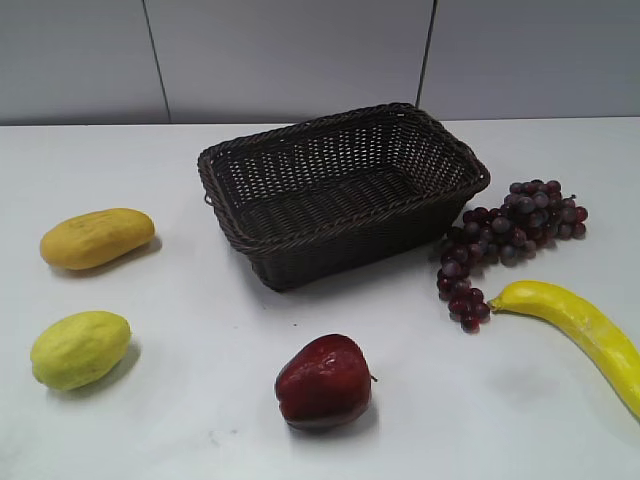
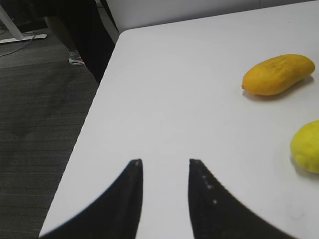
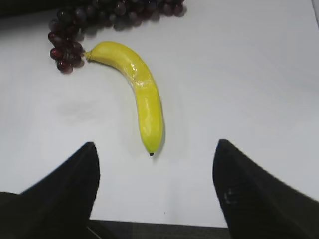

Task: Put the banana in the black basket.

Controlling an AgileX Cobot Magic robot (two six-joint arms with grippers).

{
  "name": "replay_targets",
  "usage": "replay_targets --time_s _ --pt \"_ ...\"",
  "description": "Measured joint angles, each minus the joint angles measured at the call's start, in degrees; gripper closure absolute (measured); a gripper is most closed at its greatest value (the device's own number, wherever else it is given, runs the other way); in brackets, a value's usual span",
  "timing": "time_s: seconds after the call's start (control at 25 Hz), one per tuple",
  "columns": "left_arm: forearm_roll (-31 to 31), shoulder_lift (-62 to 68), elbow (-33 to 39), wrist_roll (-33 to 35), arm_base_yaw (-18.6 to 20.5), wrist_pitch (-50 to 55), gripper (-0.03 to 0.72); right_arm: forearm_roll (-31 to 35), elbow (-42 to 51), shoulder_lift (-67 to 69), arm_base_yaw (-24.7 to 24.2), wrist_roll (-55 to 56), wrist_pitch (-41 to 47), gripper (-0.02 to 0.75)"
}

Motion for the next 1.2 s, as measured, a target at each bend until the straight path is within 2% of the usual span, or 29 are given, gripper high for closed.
replay_targets --time_s 0.16,0.4,0.92,1.2 --pt "0.0 0.0 0.0 0.0 0.0 0.0 0.457 0.27 -1.48 8.88 0.0 -0.05 -0.21 0.197" --pt "0.0 0.0 0.0 0.0 0.0 0.0 0.456 4.26 -6.88 22.09 0.0 -3.93 -0.77 0.197" --pt "0.0 0.0 0.0 0.0 0.0 0.0 0.458 5.52 -18.55 48.98 0.0 -5.61 -1.68 0.197" --pt "0.0 0.0 0.0 0.0 0.0 0.0 0.457 5.31 -18.96 59.91 2.22 -5.76 -8.08 0.197"
